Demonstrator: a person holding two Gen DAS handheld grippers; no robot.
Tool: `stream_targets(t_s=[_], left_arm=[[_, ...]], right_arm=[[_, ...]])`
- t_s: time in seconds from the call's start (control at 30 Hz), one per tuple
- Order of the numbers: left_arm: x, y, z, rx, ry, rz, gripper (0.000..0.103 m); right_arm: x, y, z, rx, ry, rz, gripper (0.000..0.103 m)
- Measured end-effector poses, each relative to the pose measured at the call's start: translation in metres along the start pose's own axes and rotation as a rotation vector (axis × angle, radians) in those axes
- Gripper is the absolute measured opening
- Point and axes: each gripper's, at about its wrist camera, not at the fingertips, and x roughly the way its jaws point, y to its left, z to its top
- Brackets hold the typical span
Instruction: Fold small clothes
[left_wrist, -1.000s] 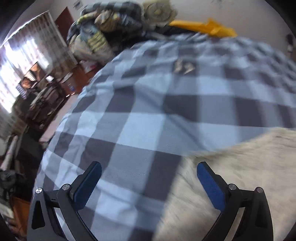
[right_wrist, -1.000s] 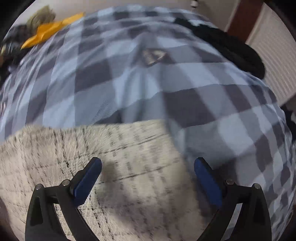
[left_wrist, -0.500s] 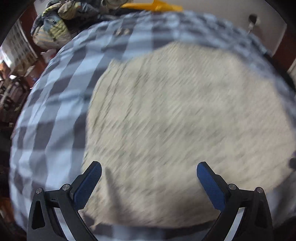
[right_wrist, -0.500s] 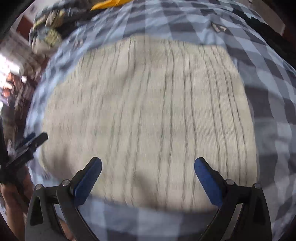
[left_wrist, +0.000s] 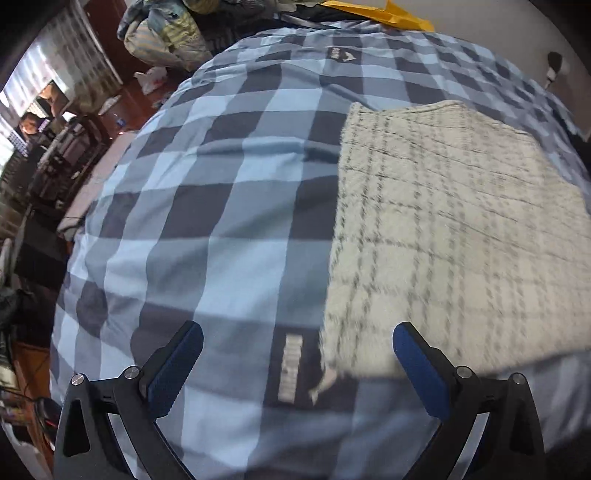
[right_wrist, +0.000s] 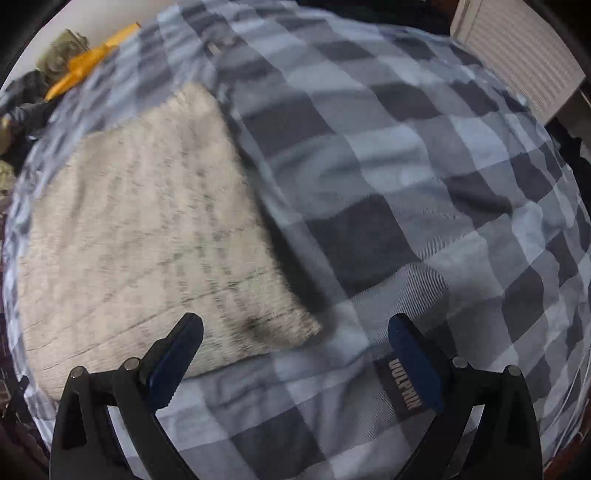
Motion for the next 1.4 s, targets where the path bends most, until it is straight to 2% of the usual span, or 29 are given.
stream_targets(t_s=[0.07,0.13,0.23,0.33,0.37,0.47,0.57,0.63,0.83,0.87,0.93,1.0,1.1,1.27,1.37,1.4], left_arm=[[-0.006,-0.006,-0.009,0.014,-0.006,-0.015,0.103],[-0.005,-0.01,-0.018,0.039,-0.017,-0.031,0.103],[0.006,-0.024,-0.025,0.098,-0.03,-0.014,0.103],[0.015,-0.038,-0.031,0.148,0.017,-0.018,0.103],[0.016,-0.043,-0.032,0.17,0.031,-0.023,0.103],[0.023,-0.054,-0.038,0.253,0.048,0.025,0.103],[0.039,-0.053,-0.036,0.246,0.101,0.052,0.103],[0.051,-0.045,-0.03,0.177,0.141,0.034,0.103],[0.075,-0.004,-0.015,-0.03,0.207,-0.068,0.103],[0.077,0.002,-0.016,-0.06,0.216,-0.082,0.103],[0.077,0.014,-0.017,-0.113,0.222,-0.088,0.103],[0.07,0.028,-0.017,-0.158,0.202,-0.059,0.103],[0.058,0.046,-0.019,-0.212,0.173,-0.016,0.103],[0.044,0.061,-0.03,-0.231,0.157,0.045,0.103],[0.02,0.057,-0.032,-0.206,0.083,0.087,0.103],[0.011,0.049,-0.034,-0.19,0.056,0.094,0.103]], right_arm=[[-0.01,0.025,-0.008,-0.071,-0.022,0.001,0.098],[-0.011,0.055,-0.018,-0.188,-0.045,-0.036,0.098],[-0.005,0.117,-0.044,-0.414,-0.064,-0.07,0.099],[0.015,0.166,-0.071,-0.643,-0.048,-0.107,0.099],[0.024,0.179,-0.082,-0.724,-0.049,-0.159,0.099],[0.035,0.185,-0.099,-0.86,-0.072,-0.279,0.098],[0.054,0.177,-0.104,-0.944,-0.047,-0.385,0.098],[0.059,0.168,-0.098,-0.955,-0.023,-0.428,0.098],[0.063,0.136,-0.06,-0.884,0.035,-0.495,0.097],[0.065,0.128,-0.055,-0.865,0.053,-0.515,0.095],[0.052,0.117,-0.062,-0.811,0.095,-0.503,0.082],[0.049,0.102,-0.056,-0.762,0.121,-0.464,0.076],[0.044,0.082,-0.046,-0.691,0.148,-0.422,0.076],[0.023,0.055,-0.039,-0.629,0.108,-0.505,0.076],[-0.001,0.039,-0.033,-0.572,0.021,-0.579,0.076],[-0.009,0.036,-0.033,-0.548,-0.004,-0.58,0.076]])
